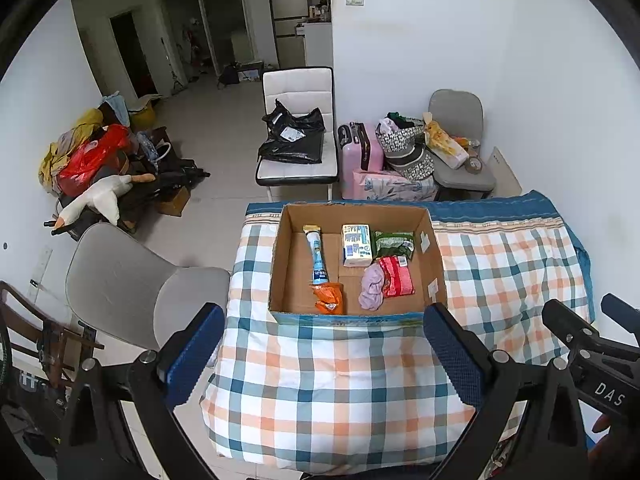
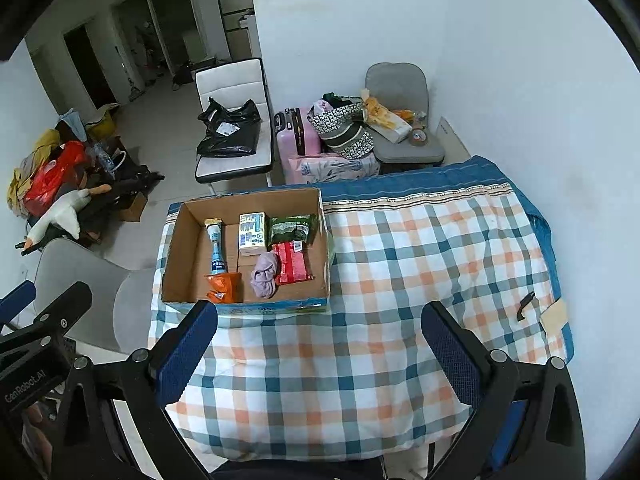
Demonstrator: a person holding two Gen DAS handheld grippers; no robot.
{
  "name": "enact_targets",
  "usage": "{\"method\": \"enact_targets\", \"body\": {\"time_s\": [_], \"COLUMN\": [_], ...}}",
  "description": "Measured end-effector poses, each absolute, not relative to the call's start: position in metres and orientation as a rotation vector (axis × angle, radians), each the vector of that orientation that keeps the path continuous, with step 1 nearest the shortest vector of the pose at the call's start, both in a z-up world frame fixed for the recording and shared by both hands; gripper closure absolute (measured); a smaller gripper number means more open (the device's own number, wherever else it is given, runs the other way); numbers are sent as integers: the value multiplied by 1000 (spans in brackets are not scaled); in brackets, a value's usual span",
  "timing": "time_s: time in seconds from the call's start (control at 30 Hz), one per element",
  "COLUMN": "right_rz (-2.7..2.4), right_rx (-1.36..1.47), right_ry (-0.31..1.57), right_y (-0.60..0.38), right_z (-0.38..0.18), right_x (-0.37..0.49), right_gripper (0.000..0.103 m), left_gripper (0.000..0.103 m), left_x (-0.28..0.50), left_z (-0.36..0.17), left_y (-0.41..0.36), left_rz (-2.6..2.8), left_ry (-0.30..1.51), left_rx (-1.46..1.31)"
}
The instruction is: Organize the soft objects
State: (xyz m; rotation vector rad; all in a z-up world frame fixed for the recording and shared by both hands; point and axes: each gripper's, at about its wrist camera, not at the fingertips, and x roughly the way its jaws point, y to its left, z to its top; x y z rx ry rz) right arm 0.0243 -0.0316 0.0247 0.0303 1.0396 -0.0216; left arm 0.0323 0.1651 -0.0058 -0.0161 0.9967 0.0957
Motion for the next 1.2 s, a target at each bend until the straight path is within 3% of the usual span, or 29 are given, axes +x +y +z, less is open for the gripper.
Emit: {"method": "enact_targets", "body": {"time_s": [1.2], "right_rz": [-79], "right_rx": [6], "right_ry": [1006], "right_y": [-44], "right_z": [32], "right_x": [21], "right_gripper": [0], "left_gripper": [1], "left_x": [35], "left_z": [-11], "left_y": [166], "left_rz": [92], "left_ry": [997], "left_rx": [-21]}}
